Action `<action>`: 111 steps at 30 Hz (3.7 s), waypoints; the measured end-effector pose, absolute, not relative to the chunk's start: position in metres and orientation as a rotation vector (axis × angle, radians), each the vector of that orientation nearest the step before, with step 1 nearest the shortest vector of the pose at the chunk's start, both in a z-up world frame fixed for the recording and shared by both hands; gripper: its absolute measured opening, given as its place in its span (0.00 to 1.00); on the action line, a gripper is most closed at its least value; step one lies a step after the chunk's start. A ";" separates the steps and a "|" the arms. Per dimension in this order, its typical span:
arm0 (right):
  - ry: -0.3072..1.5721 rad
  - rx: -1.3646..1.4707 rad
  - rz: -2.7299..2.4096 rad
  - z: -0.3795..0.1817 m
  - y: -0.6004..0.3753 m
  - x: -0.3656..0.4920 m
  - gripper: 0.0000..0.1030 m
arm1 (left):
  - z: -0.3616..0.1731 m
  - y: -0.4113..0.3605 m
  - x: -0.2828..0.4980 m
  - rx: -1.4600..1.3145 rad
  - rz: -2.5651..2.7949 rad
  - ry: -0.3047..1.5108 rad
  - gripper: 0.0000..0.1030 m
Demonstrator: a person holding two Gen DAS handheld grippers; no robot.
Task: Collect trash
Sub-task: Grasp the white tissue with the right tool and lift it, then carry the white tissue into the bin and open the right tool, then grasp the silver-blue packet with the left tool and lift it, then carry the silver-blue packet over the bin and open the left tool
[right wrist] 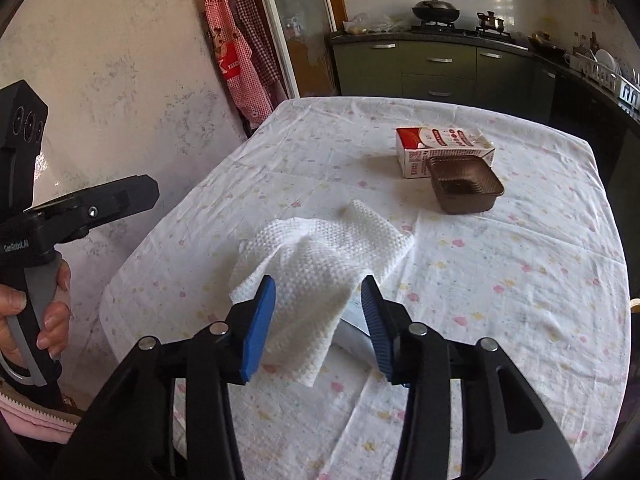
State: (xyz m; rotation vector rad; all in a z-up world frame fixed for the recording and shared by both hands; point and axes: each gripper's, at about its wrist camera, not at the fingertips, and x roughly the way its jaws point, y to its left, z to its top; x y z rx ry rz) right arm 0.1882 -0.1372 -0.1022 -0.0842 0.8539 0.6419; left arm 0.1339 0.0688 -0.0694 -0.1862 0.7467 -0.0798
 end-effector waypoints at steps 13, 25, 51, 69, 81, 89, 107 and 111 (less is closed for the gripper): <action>0.950 -0.104 0.669 -0.115 -0.127 0.223 0.07 | -0.077 0.071 0.134 -0.198 -0.084 0.761 0.95; 0.834 0.072 0.812 -0.056 -0.138 0.215 0.05 | -0.078 0.074 0.137 -0.198 -0.076 0.765 0.95; 0.618 0.204 0.195 0.001 -0.380 0.191 0.05 | -0.084 0.012 0.148 -0.109 -0.194 0.811 0.95; 0.743 0.288 -0.218 -0.103 -0.504 0.194 0.36 | -0.090 -0.052 0.167 -0.011 -0.293 0.857 0.95; 0.734 0.249 0.009 -0.090 -0.436 0.188 0.42 | -0.126 -0.078 0.196 -0.097 -0.301 1.023 0.95; 0.744 0.256 0.148 -0.095 -0.408 0.194 0.43 | -0.149 -0.085 0.224 -0.137 -0.142 1.096 0.95; 0.764 0.332 0.192 -0.110 -0.423 0.201 0.46 | -0.147 -0.123 0.234 0.039 -0.219 1.093 0.33; 0.755 0.347 0.184 -0.109 -0.430 0.199 0.46 | -0.142 -0.134 0.229 0.082 -0.274 1.076 0.24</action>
